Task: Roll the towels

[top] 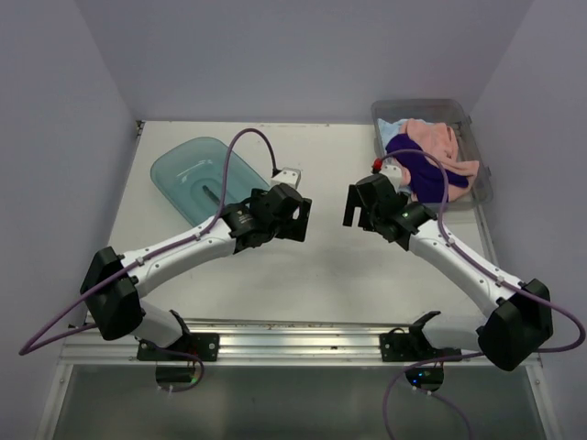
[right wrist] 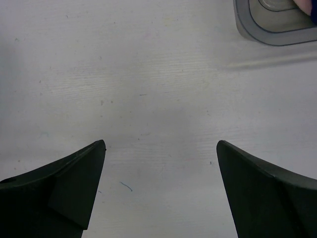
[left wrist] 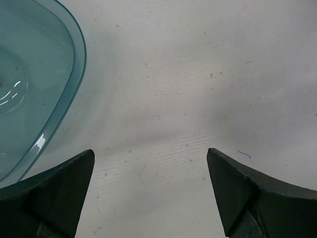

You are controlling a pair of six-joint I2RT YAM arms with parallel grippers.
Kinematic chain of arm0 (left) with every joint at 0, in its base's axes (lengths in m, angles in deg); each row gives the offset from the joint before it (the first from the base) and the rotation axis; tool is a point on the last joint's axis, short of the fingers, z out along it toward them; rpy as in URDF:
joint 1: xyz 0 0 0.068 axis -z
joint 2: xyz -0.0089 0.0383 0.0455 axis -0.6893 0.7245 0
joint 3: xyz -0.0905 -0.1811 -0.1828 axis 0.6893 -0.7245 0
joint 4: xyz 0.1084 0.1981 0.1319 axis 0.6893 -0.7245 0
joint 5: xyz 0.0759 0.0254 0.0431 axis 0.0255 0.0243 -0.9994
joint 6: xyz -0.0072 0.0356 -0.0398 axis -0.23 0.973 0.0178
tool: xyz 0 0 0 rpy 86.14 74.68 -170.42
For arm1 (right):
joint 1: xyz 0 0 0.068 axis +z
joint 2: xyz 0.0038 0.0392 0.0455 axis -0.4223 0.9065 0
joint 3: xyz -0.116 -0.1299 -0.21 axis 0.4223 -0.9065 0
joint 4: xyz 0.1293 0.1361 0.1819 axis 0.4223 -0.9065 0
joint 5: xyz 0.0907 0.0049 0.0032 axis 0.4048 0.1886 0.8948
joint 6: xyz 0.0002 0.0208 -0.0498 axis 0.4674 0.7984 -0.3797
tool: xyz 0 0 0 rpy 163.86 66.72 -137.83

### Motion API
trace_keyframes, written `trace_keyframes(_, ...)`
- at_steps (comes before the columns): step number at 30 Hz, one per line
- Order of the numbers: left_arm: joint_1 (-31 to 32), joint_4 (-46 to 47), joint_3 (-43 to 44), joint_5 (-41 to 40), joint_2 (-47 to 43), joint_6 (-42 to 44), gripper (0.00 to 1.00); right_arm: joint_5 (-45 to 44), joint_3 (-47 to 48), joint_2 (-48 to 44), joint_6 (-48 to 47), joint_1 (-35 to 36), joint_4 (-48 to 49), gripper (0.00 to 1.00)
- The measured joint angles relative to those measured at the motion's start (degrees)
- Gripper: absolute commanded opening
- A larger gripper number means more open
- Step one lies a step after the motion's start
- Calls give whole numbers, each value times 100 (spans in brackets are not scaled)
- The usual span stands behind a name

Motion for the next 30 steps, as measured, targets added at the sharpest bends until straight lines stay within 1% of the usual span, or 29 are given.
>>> trace_keyframes(10,-2,2,13,-9,48,-37,99,-44,-166,-157,0,-42,44,98)
trace_keyframes(12,-2,0,24,33,131,-55,100,111,-166,-160,-4,-317,59,98)
trace_keyframes(14,-2,0,26,101,221,-68,100,280,-166,-177,-37,-785,111,96)
trace_keyframes(16,-2,2,26,203,299,-79,100,387,-127,-186,-140,-1252,155,88)
trace_keyframes(17,-2,2,26,258,334,-109,100,407,-66,-162,-186,-1526,149,81)
trace_keyframes(18,-2,4,26,299,358,-151,100,444,83,-79,-238,-1692,105,68)
trace_keyframes(21,-2,9,26,472,468,-219,100,636,831,411,-332,-2083,109,51)
trace_keyframes(24,-2,11,26,601,579,-286,100,920,1681,1150,-317,-2516,210,50)
trace_keyframes(27,-2,9,26,658,623,-306,100,1082,2337,1891,-273,-2903,203,50)
trace_keyframes(30,-2,7,26,651,623,-310,100,1237,3005,2761,-201,-3206,138,54)
